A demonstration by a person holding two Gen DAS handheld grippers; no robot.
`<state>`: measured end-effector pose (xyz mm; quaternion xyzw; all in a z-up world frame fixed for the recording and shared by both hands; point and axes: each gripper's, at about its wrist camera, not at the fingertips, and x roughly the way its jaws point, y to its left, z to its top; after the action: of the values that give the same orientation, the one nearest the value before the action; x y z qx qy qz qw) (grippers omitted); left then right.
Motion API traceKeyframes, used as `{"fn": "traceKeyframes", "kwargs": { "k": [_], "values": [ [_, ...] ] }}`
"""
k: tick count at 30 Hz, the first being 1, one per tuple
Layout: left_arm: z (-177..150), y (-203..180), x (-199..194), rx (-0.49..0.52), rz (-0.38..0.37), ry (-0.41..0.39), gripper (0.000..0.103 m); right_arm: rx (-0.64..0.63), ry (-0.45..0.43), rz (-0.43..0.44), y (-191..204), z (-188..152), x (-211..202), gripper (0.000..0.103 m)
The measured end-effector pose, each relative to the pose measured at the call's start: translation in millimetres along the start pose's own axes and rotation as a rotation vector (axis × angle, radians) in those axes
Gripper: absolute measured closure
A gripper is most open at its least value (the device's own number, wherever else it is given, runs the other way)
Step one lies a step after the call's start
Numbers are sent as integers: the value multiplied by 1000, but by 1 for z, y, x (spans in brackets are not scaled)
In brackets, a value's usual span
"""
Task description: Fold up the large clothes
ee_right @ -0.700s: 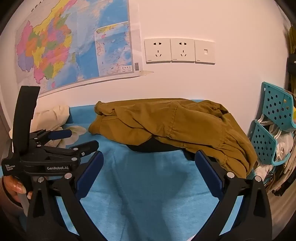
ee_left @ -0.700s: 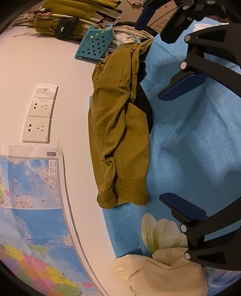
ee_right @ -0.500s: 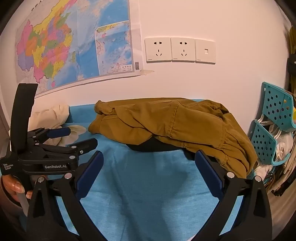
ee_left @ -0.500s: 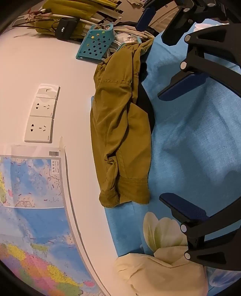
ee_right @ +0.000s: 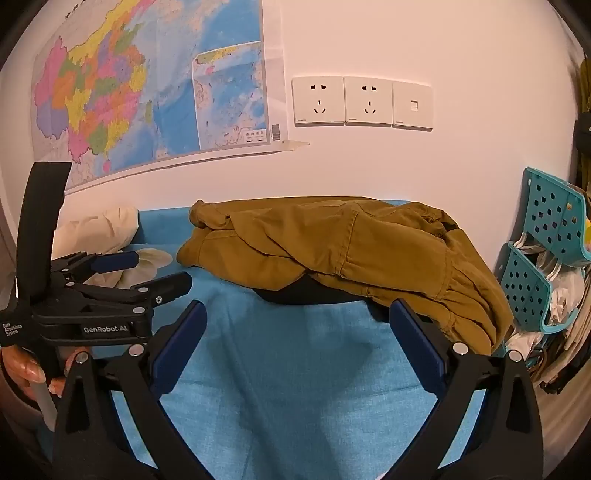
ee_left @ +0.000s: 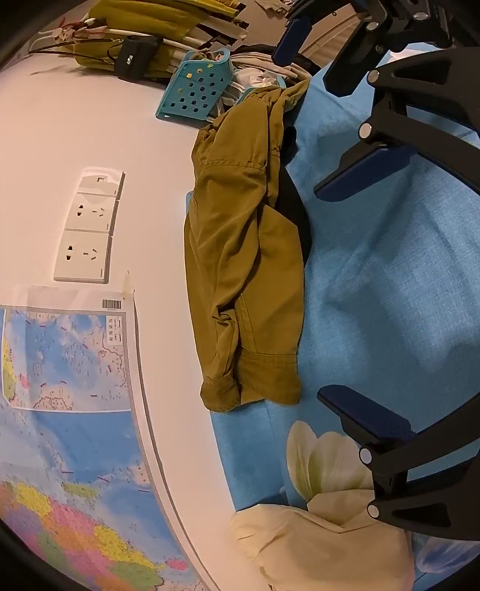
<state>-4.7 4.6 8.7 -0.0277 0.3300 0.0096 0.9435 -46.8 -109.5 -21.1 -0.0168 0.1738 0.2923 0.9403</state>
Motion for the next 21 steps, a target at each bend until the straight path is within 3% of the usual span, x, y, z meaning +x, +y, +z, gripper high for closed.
{"fn": "traceKeyframes", "kwargs": {
  "k": [21],
  "values": [
    [-1, 3, -3, -9, 8, -14, 7, 2, 2, 3, 0, -2, 2, 6]
  ]
}}
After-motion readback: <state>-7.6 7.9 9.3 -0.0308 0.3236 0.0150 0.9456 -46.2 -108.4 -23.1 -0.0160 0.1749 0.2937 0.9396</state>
